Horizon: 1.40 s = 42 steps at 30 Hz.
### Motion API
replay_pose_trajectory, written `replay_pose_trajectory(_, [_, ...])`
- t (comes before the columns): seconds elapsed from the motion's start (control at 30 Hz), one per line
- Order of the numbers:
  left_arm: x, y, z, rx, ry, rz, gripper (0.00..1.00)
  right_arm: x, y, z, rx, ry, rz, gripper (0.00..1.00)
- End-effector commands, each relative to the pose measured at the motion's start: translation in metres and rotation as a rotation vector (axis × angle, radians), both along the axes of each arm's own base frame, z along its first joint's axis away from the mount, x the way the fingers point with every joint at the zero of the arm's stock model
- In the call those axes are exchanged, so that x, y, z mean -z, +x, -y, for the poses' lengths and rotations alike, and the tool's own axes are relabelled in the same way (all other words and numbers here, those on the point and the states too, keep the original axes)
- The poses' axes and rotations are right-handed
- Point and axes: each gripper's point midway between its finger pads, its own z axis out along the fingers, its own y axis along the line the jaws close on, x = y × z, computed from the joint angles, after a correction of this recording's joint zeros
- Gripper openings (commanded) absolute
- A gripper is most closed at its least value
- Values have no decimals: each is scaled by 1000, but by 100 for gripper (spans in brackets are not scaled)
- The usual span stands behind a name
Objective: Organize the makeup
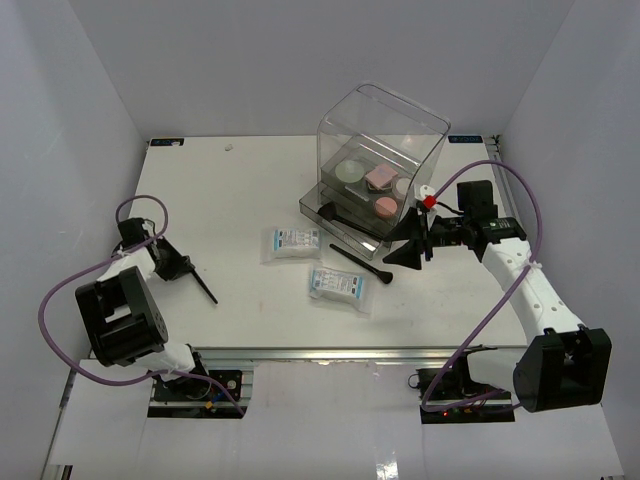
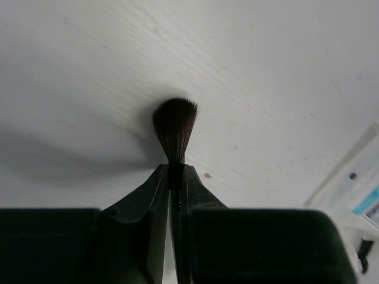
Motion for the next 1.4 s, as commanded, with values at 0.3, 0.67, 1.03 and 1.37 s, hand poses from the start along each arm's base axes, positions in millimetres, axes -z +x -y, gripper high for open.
replay_pose_trajectory(0.3, [-141,31,142,287,-441,523,6,-5,-2,6,6,27,36,64])
replay_pose_trajectory(0.67, [-214,71,284,281,-561,663,8,-1,5,13,41,17,31,63])
replay_pose_trajectory(1.03, [-209,141,341,74,-552,664,12,0,12,25,87,22,26,63])
replay_pose_trajectory(1.37, [-184,149,362,131,-548,625,53,1,16,30,110,22,24,64])
